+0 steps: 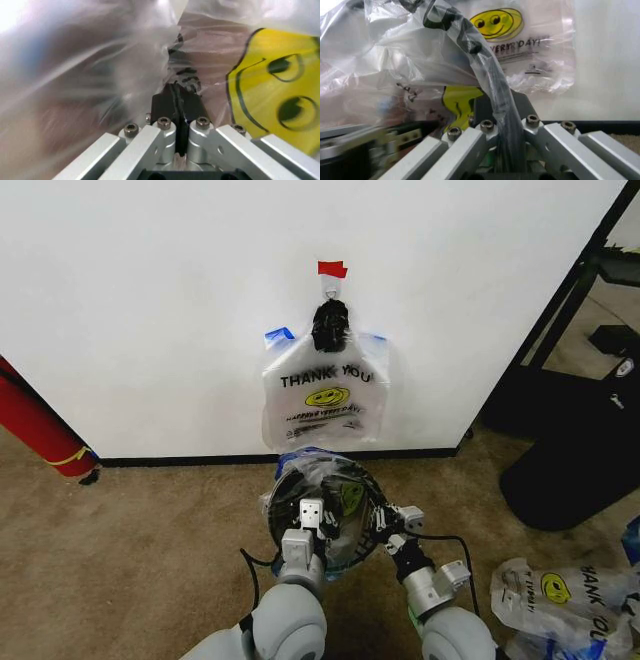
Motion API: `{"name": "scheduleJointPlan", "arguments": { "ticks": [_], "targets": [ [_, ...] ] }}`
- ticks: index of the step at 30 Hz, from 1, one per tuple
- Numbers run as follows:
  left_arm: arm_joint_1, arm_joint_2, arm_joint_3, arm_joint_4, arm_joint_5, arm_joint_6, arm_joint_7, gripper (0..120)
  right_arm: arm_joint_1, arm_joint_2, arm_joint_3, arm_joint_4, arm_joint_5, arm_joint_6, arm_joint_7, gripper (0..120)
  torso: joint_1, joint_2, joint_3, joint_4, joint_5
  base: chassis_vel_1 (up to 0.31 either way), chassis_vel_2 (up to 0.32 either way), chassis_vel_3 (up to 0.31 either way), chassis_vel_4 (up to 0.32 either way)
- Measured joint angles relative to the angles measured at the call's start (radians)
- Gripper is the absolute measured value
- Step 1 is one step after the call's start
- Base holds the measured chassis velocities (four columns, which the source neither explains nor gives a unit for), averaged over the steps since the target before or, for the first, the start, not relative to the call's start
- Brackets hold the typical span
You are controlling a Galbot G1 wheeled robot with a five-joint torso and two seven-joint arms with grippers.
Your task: Pick up the garbage bag from the wall and place it over the trash bin.
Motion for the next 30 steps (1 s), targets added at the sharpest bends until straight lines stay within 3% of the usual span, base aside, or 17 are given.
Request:
{"name": "scheduleJointPlan", "arguments": {
  "ticks": [17, 30],
  "targets": [
    [-0.076, -0.046, -0.029, 0.161, 0.036, -0.018, 0.004, 0, -0.044, 0.012, -0.023, 0.031, -0.013, 0.010, -0.013, 0, 0.000, 0.000, 0.000, 0.0000, -0.0001, 0.000, 0.000, 0.000, 0.000],
    [-0.104, -0.038, -0.039, 0.208, 0.020, -0.022, 0.036, 0, -0.067, 0.003, -0.020, 0.042, -0.012, 0.019, -0.085, 0, 0.000, 0.000, 0.000, 0.0001, -0.0001, 0.000, 0.000, 0.000, 0.000]
  ]
}}
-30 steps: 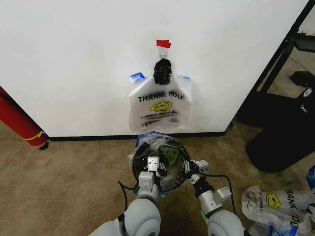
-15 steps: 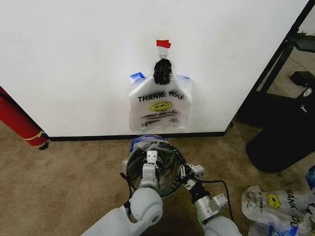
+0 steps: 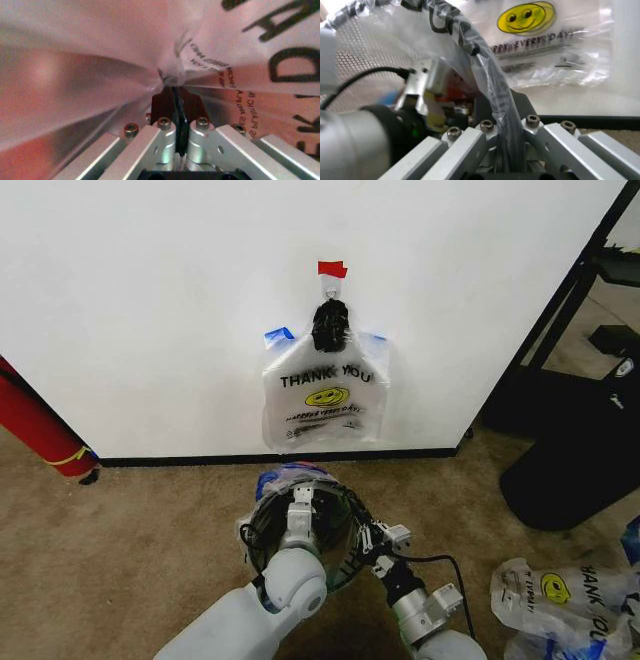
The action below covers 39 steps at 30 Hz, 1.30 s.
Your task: Pick up the garbage bag from the wall and place it over the trash bin.
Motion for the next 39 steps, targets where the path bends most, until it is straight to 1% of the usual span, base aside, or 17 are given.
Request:
{"name": "scheduleJointPlan", "arguments": {
  "ticks": [5, 8, 13, 19, 21, 28, 37, 39],
  "targets": [
    [0.003, 0.011, -0.004, 0.002, -0.015, 0.000, 0.026, 0, -0.003, -0.001, 0.008, -0.001, 0.004, 0.019, -0.040, 0, 0.000, 0.000, 0.000, -0.0001, -0.0001, 0.000, 0.000, 0.000, 0.000],
    [0.016, 0.023, -0.012, -0.014, -0.018, -0.003, 0.045, 0, 0.001, 0.003, 0.016, -0.012, 0.003, 0.034, -0.048, 0, 0.000, 0.000, 0.000, -0.0001, -0.0001, 0.000, 0.000, 0.000, 0.000],
    [0.072, 0.072, -0.027, -0.093, -0.003, -0.010, 0.094, 0, 0.025, 0.028, 0.041, -0.066, -0.002, 0.073, -0.049, 0, 0.000, 0.000, 0.000, -0.0001, -0.0001, 0.000, 0.000, 0.000, 0.000],
    [0.118, 0.108, -0.031, -0.140, 0.018, -0.007, 0.114, 0, 0.044, 0.059, 0.045, -0.106, -0.007, 0.099, -0.049, 0, 0.000, 0.000, 0.000, 0.0000, -0.0001, 0.000, 0.000, 0.000, 0.000],
    [0.132, 0.123, -0.030, -0.155, 0.019, 0.008, 0.122, 0, 0.054, 0.072, 0.043, -0.124, -0.023, 0.112, -0.061, 0, 0.000, 0.000, 0.000, 0.0000, -0.0002, 0.000, 0.000, 0.000, 0.000],
    [0.143, 0.155, -0.024, -0.163, 0.021, 0.057, 0.161, 0, 0.066, 0.086, 0.038, -0.158, -0.105, 0.159, -0.090, 0, 0.000, 0.000, 0.000, 0.0000, -0.0001, 0.000, 0.000, 0.000, 0.000],
    [0.116, 0.152, 0.005, -0.136, 0.020, 0.104, 0.169, 0, 0.059, 0.089, 0.049, -0.158, -0.126, 0.211, -0.149, 0, 0.000, 0.000, 0.000, -0.0001, -0.0001, 0.000, 0.000, 0.000, 0.000],
    [0.096, 0.139, 0.016, -0.112, 0.019, 0.109, 0.169, 0, 0.055, 0.085, 0.054, -0.150, -0.126, 0.222, -0.171, 0, 0.000, 0.000, 0.000, 0.0000, -0.0001, 0.000, 0.000, 0.000, 0.000]
  ]
}}
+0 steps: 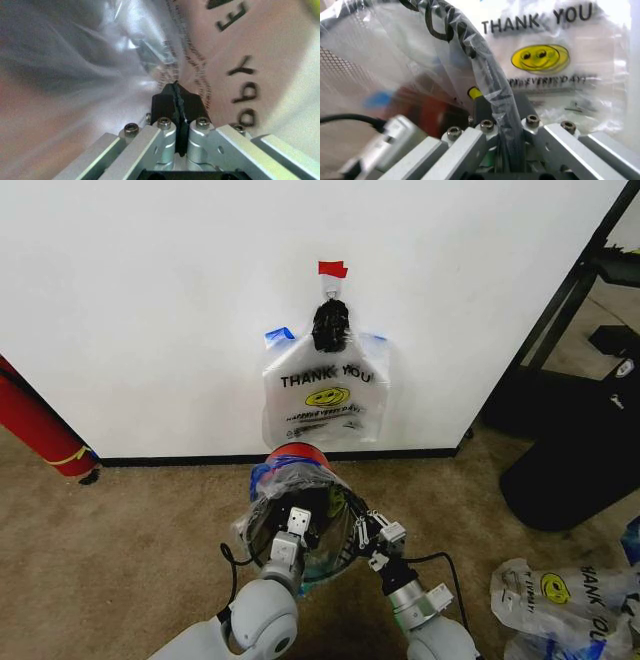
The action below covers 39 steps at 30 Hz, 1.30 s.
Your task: Pick up the garbage bag from the wall and place it over the trash bin.
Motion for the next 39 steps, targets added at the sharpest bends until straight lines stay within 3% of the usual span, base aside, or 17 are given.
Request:
{"name": "scheduleJointPlan", "arguments": {
  "ticks": [15, 21, 29, 35, 39],
  "targets": [
    [-0.065, -0.015, -0.054, 0.118, 0.118, -0.085, -0.001, 0, -0.022, -0.014, 0.008, 0.033, 0.010, 0.009, -0.046, 0, 0.000, 0.000, 0.000, -0.0001, 0.0000, 0.000, 0.000, 0.000, 0.000],
    [-0.041, 0.010, -0.074, 0.051, 0.127, -0.096, 0.027, 0, -0.018, -0.009, 0.009, 0.024, 0.009, 0.008, -0.043, 0, 0.000, 0.000, 0.000, -0.0001, -0.0001, 0.000, 0.000, 0.000, 0.000],
    [0.043, 0.059, -0.063, -0.051, 0.140, -0.128, 0.156, 0, 0.010, 0.020, 0.030, -0.046, 0.002, 0.040, -0.057, 0, 0.000, 0.000, 0.000, -0.0001, -0.0001, 0.000, 0.000, 0.000, 0.000],
    [0.118, 0.084, -0.058, -0.103, 0.192, -0.110, 0.173, 0, 0.031, 0.047, 0.040, -0.082, -0.004, 0.052, -0.047, 0, 0.000, 0.000, 0.000, 0.0000, 0.0000, 0.000, 0.000, 0.000, 0.000],
    [0.174, 0.113, -0.066, -0.126, 0.289, -0.101, 0.169, 0, 0.041, 0.055, 0.047, -0.104, -0.041, 0.073, -0.039, 0, 0.000, 0.000, 0.000, -0.0001, -0.0001, 0.000, 0.000, 0.000, 0.000]
  ]
}}
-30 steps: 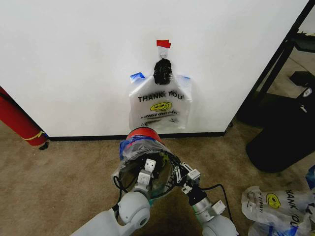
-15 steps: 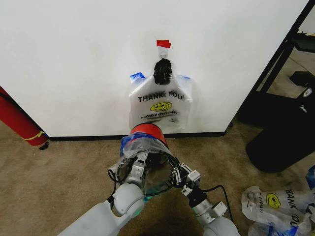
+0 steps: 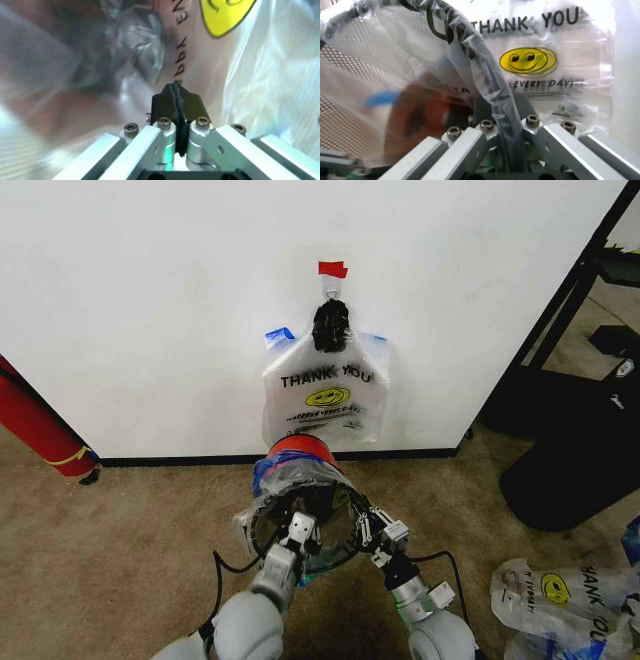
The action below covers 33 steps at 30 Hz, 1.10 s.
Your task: Pick up the garbage bag from the wall and place it over the trash bin.
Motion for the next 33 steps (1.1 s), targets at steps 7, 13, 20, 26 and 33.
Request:
{"name": "scheduleJointPlan", "arguments": {
  "ticks": [7, 13, 20, 26, 33],
  "targets": [
    [0.042, 0.019, -0.027, 0.009, 0.118, 0.013, -0.004, 0, 0.009, 0.003, 0.006, -0.018, -0.069, 0.028, 0.005, 0, 0.000, 0.000, 0.000, 0.0000, 0.0001, 0.000, 0.000, 0.000, 0.000],
    [0.040, 0.003, -0.003, 0.038, 0.121, 0.016, -0.003, 0, 0.008, 0.004, -0.006, -0.003, -0.079, 0.029, 0.001, 0, 0.000, 0.000, 0.000, 0.0001, 0.0000, 0.000, 0.000, 0.000, 0.000],
    [0.010, -0.018, 0.022, 0.062, 0.091, 0.036, -0.004, 0, 0.000, 0.002, -0.011, 0.022, -0.078, 0.030, 0.000, 0, 0.000, 0.000, 0.000, 0.0000, 0.0001, 0.000, 0.000, 0.000, 0.000],
    [-0.033, -0.042, 0.027, 0.090, 0.070, 0.038, -0.005, 0, -0.005, -0.001, -0.015, 0.032, -0.070, 0.030, -0.004, 0, 0.000, 0.000, 0.000, 0.0000, 0.0001, 0.000, 0.000, 0.000, 0.000],
    [-0.094, -0.048, -0.014, 0.168, 0.101, 0.024, -0.010, 0, -0.005, -0.009, -0.019, 0.039, -0.062, 0.029, -0.014, 0, 0.000, 0.000, 0.000, 0.0000, 0.0001, 0.000, 0.000, 0.000, 0.000]
  ]
}}
